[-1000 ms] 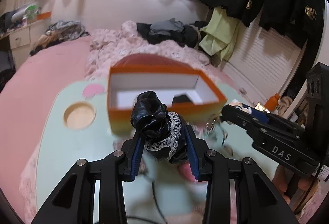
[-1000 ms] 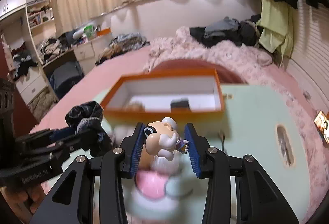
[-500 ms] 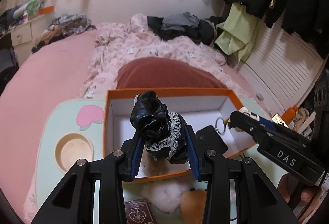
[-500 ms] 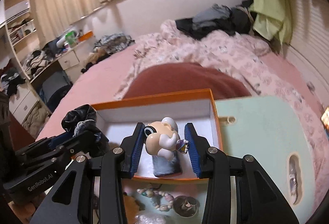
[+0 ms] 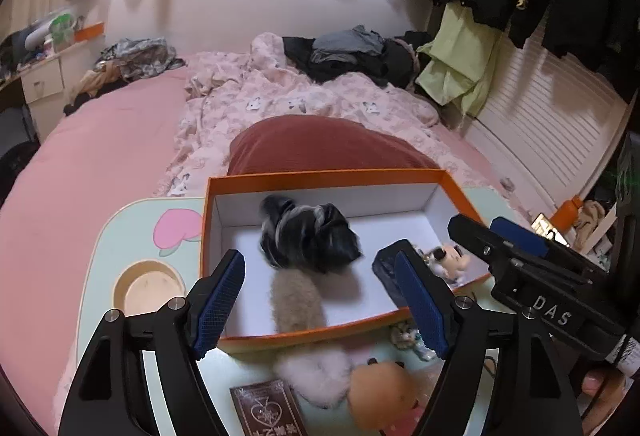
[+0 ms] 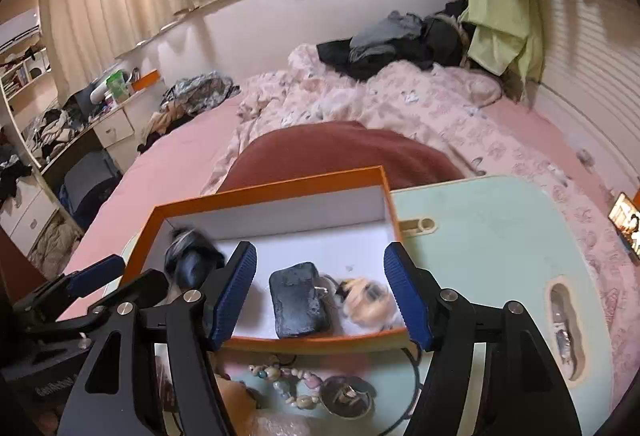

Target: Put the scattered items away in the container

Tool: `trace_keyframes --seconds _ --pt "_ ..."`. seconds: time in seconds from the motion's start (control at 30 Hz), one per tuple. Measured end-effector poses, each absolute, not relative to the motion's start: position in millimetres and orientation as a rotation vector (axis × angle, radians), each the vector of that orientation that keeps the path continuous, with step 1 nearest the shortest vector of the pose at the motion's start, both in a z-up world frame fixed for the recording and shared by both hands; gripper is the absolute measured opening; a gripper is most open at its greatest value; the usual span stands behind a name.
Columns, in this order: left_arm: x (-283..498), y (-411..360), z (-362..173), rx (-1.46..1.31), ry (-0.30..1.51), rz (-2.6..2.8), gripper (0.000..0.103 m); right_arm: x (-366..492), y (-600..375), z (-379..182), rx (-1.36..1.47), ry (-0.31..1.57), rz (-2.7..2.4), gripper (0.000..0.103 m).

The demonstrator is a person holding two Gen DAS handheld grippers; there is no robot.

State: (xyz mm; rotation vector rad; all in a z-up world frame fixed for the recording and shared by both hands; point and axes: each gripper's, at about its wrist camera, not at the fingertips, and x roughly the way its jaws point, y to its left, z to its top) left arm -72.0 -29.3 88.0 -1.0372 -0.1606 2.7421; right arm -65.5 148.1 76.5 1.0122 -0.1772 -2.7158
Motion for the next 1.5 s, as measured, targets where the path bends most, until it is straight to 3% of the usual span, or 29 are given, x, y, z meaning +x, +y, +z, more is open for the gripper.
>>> trace_keyframes --seconds 0.43,0.53,0.6,0.87,1.17,1.23,1.37,1.5 --pt "-1 -35 81 -1.089 -0.094 2.680 0.080 19 143 64 1.011 -0.010 -2.653 0.067" --pt "24 -35 70 -1.085 -0.085 2.670 0.090 40 138 45 1.043 0.104 -2.651 0.067" --pt "35 -35 59 -1.102 -0.064 2.696 0.090 48 137 35 1.056 0.154 -2.661 0.067" --pt "50 -47 18 -1.176 -0.122 2.773 0.090 50 148 18 1.132 0.112 -2.652 0.067" --pt "42 -55 -2 -1.279 -0.174 2.769 0.095 48 144 2 1.230 0.208 -2.667 0.067" --pt "40 -53 -4 -1.293 -0.151 2.764 0.103 47 146 1 1.234 0.206 -2.669 0.073" --pt "37 -39 -9 -1.344 0.008 2.775 0.103 46 147 0 1.234 0.208 -2.661 0.080" --pt "39 -39 -8 -1.328 0.013 2.763 0.103 46 145 -1 1.227 0.211 -2.651 0.085"
